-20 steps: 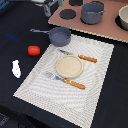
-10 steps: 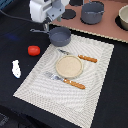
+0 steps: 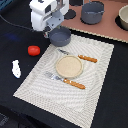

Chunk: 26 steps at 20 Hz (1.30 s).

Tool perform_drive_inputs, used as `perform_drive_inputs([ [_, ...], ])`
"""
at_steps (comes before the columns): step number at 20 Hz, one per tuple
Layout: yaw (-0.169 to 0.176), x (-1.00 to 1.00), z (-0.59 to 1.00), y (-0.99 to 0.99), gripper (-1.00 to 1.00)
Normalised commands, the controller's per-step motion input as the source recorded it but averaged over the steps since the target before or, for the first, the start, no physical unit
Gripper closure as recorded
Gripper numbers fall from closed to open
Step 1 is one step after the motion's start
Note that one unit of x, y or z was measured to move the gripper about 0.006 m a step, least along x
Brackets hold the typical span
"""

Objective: Place the pan onto the stove and place the fish and sausage into the pan.

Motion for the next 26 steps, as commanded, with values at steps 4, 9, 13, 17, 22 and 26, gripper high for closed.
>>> perform_drive_inputs([
  [4, -0.094, -0.03, -0.37, 0.06, -1.00],
  [9, -0.037, -0.23, -0.35, 0.09, -1.00],
  [13, -0.003, -0.20, -0.28, 0.09, -1.00],
  [17, -0.001, -0.16, -0.21, 0.07, -1.00],
  [22, -0.003, -0.13, -0.18, 0.04, -1.00],
  [26, -0.001, -0.09, -0.10, 0.02, -1.00],
])
